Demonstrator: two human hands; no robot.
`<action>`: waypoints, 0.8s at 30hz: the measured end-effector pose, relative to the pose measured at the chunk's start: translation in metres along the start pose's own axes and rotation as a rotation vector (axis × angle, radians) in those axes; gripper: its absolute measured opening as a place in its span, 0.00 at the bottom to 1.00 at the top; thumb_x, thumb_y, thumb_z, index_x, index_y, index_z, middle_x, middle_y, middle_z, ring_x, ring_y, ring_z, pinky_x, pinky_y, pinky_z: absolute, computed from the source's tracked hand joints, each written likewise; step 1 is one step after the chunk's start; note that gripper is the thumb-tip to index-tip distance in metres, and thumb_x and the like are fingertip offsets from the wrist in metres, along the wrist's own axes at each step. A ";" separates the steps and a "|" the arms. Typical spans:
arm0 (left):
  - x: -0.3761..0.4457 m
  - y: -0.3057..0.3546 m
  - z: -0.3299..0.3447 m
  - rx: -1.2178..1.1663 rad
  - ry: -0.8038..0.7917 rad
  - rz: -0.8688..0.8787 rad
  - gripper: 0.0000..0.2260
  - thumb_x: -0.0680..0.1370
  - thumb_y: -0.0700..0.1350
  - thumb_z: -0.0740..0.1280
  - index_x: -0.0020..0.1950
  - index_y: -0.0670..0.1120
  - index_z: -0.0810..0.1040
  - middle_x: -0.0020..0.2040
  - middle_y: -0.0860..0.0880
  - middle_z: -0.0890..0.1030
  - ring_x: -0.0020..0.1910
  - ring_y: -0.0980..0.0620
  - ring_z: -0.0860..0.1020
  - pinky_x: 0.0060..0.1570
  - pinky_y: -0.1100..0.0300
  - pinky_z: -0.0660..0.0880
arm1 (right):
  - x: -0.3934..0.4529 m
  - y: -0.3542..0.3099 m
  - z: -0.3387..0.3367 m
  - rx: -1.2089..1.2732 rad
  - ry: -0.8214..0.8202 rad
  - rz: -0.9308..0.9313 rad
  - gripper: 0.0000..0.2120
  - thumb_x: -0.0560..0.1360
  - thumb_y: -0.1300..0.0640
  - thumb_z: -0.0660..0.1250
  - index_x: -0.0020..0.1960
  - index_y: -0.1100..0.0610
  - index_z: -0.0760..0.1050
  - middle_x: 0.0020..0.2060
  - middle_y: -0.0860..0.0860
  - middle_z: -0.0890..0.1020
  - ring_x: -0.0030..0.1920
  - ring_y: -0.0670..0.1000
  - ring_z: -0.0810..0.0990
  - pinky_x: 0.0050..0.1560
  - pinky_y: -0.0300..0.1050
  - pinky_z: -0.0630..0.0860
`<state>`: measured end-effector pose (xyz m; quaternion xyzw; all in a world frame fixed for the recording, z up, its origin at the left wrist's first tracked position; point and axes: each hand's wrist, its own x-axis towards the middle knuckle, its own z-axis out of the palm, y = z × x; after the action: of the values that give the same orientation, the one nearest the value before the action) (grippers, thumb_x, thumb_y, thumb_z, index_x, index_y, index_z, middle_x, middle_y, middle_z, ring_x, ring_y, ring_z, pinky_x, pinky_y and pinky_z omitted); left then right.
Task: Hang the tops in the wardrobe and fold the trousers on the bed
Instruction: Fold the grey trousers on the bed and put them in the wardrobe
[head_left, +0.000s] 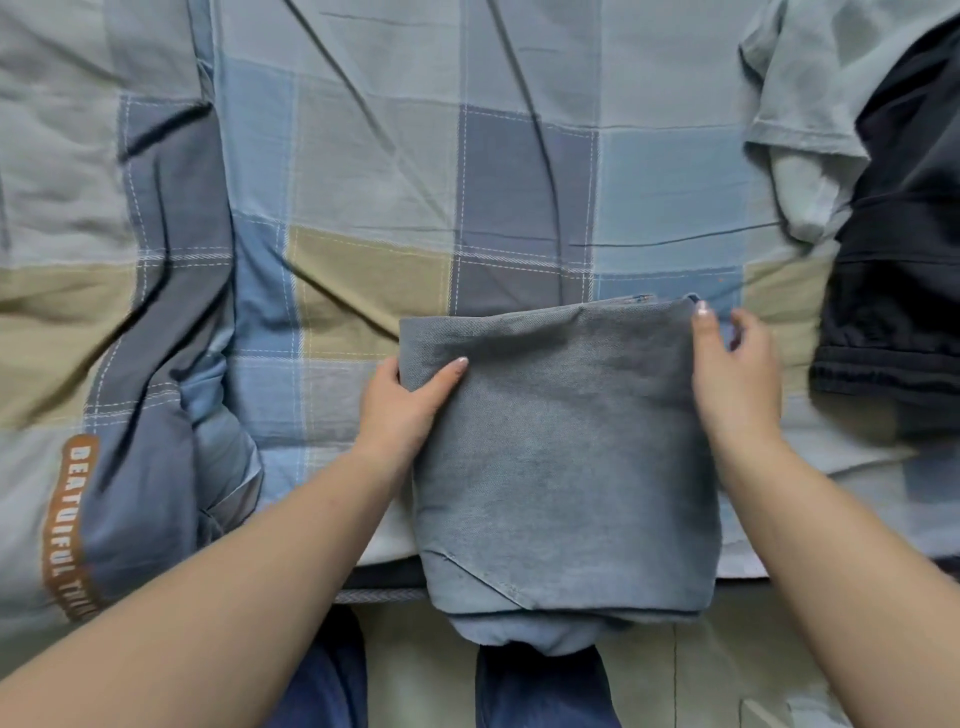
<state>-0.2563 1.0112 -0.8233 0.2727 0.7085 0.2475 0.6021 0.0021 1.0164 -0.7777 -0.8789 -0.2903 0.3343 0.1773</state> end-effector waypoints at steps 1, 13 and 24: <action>-0.001 -0.003 -0.002 -0.007 0.051 0.023 0.07 0.71 0.50 0.75 0.46 0.52 0.80 0.43 0.58 0.85 0.44 0.62 0.82 0.41 0.70 0.76 | 0.002 0.009 -0.001 -0.008 -0.086 0.046 0.20 0.78 0.41 0.58 0.60 0.55 0.74 0.57 0.53 0.78 0.58 0.54 0.74 0.55 0.43 0.68; 0.013 0.030 0.019 0.609 0.197 0.516 0.20 0.72 0.57 0.69 0.61 0.51 0.76 0.58 0.52 0.75 0.60 0.53 0.71 0.65 0.57 0.66 | 0.026 -0.017 0.043 -0.086 -0.044 -0.330 0.20 0.75 0.47 0.63 0.65 0.51 0.72 0.61 0.55 0.74 0.63 0.56 0.71 0.62 0.49 0.67; 0.067 0.012 0.030 0.921 0.271 0.477 0.23 0.78 0.58 0.61 0.27 0.49 0.62 0.27 0.53 0.66 0.34 0.47 0.67 0.41 0.54 0.64 | 0.091 0.005 0.065 -0.329 -0.086 -0.159 0.22 0.80 0.45 0.52 0.36 0.58 0.70 0.39 0.57 0.79 0.42 0.59 0.72 0.39 0.46 0.62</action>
<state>-0.2337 1.0665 -0.8682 0.6279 0.7333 0.0739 0.2503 0.0144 1.0774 -0.8700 -0.8553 -0.4169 0.3044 0.0444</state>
